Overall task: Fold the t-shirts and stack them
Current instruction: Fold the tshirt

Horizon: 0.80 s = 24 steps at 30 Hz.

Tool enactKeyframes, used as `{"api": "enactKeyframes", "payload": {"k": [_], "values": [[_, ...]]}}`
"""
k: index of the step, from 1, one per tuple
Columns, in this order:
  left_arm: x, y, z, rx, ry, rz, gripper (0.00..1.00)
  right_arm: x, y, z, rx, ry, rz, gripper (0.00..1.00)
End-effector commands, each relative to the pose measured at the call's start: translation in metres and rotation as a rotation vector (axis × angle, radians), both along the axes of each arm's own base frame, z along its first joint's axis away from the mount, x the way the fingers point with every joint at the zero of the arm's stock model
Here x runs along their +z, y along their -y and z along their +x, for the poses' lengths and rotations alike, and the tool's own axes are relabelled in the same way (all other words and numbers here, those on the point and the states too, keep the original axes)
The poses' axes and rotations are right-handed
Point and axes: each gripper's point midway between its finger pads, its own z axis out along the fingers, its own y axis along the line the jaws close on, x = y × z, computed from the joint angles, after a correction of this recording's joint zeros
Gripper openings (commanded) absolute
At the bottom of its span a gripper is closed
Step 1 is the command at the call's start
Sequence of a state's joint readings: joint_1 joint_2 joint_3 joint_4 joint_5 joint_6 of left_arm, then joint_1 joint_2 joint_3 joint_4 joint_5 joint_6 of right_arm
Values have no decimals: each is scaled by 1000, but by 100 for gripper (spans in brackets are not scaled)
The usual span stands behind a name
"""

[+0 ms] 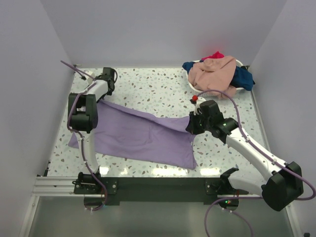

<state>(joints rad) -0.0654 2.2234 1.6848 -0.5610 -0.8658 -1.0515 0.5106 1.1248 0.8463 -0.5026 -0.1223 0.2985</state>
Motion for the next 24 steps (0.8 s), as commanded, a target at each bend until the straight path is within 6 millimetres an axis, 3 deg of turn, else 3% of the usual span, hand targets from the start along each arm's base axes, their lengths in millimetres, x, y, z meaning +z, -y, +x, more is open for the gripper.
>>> {"api": "enactKeyframes", "payload": {"k": [1, 4, 24], "values": [[12, -5, 11, 0, 36, 17, 67, 6, -1, -3, 10, 20, 15, 0], [11, -4, 14, -8, 31, 16, 57, 9, -1, -4, 10, 23, 21, 0], [2, 0, 12, -39, -28, -13, 52, 17, 0, -8, 5, 43, 46, 0]]}}
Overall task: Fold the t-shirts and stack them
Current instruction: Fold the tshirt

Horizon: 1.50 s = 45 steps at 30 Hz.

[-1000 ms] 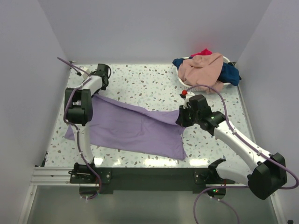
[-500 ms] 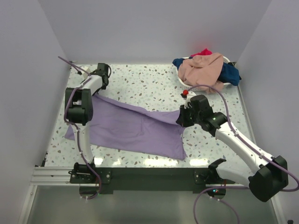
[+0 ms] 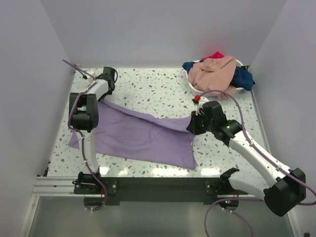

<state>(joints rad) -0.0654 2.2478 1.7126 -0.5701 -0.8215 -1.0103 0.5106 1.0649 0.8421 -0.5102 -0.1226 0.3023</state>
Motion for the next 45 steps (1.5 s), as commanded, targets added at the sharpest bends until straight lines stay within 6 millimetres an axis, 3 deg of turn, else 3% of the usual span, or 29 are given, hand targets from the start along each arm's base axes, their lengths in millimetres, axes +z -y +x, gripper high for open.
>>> {"api": "enactKeyframes", "payload": {"k": [1, 11, 20, 21, 24, 28, 29, 30, 37, 41, 45], "values": [[9, -6, 8, 2, 7, 10, 51, 2, -2, -4, 6, 2, 21, 0], [6, -6, 12, -33, -21, 12, 35, 1, -3, -5, 5, -2, 29, 0], [2, -4, 2, -86, -36, 8, 10, -2, -5, -3, 4, -8, 32, 0], [7, -6, 2, -86, -21, 3, 0, -3, -5, -4, 2, -12, 32, 0], [7, -5, -3, -104, -26, 7, 0, -3, -5, -3, 1, -11, 36, 0], [32, -8, -3, -123, 47, 19, 0, -3, -4, -3, -3, -12, 29, 0], [29, -8, -8, -134, 39, 14, 0, -2, -4, -2, -3, -8, 29, 0], [40, -9, -9, -132, 66, 8, 0, -1, -4, -2, -3, -7, 30, 0], [59, -9, -22, -149, 122, 8, 0, -4, 3, -7, -17, -23, 1, 0], [57, -11, -44, -139, 123, 12, 0, -11, 8, -9, -37, -42, -20, 0], [70, -19, -65, -116, 139, 48, 0, -19, 11, -13, -44, -71, -35, 0]]}}
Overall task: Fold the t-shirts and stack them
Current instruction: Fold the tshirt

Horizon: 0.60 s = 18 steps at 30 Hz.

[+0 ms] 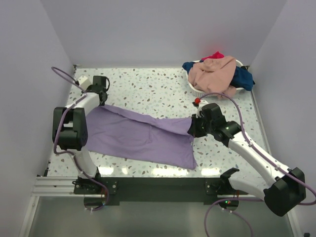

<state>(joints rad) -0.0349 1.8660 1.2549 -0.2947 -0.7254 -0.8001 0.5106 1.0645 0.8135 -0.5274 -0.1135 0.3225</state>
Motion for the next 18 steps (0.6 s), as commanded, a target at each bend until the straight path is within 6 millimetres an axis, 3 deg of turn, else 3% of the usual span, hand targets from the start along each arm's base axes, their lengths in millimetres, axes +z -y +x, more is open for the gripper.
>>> {"api": "enactKeyframes", "payload": {"k": [1, 9, 15, 16, 18], "values": [[33, -13, -8, 35, 95, 50, 0, -6, 7, -7, -23, -30, -24, 0], [43, -28, -47, 64, 103, 89, 0, -19, 16, -15, -44, -75, -67, 0], [46, -32, -61, 58, 94, 111, 0, -27, 23, -23, -60, -102, -91, 0], [47, -42, -65, 83, 93, 115, 0, -27, 24, -24, -63, -104, -91, 0], [48, -43, -72, 88, 94, 122, 0, -27, 24, -25, -67, -108, -89, 0]]}}
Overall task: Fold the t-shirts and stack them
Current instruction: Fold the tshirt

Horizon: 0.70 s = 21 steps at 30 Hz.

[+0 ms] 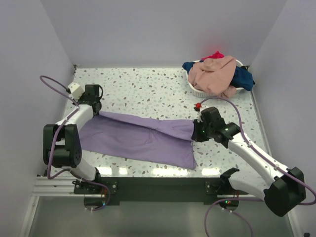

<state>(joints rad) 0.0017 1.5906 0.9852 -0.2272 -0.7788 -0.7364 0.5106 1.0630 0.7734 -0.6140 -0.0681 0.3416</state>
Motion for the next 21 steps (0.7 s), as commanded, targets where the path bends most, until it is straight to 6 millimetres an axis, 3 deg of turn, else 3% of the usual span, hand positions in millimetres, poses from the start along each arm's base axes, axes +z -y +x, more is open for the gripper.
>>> {"api": "enactKeyframes", "payload": {"k": [1, 13, 15, 16, 17, 18, 19, 21], "values": [[24, -19, -9, 55, 66, 57, 0, 0, 5, -7, -23, -10, -7, 0], [15, -28, -48, 79, 31, 73, 0, -5, 2, -17, -10, -38, 8, 0], [19, -28, -57, 104, 57, 69, 18, -6, -1, -19, 5, -46, 10, 5], [20, -28, -61, 110, 61, 69, 33, -7, -3, -22, 18, -53, 9, 16], [16, -29, -70, 126, 63, 68, 62, -7, -4, -23, 20, -54, 8, 21], [24, -31, -76, 142, 88, 71, 70, -7, -5, -24, 29, -56, 8, 26], [26, -32, -80, 151, 101, 71, 74, -7, -7, -25, 38, -55, 12, 37], [38, -33, -84, 152, 148, 71, 81, -3, -8, -24, 37, -44, 17, 46]]}}
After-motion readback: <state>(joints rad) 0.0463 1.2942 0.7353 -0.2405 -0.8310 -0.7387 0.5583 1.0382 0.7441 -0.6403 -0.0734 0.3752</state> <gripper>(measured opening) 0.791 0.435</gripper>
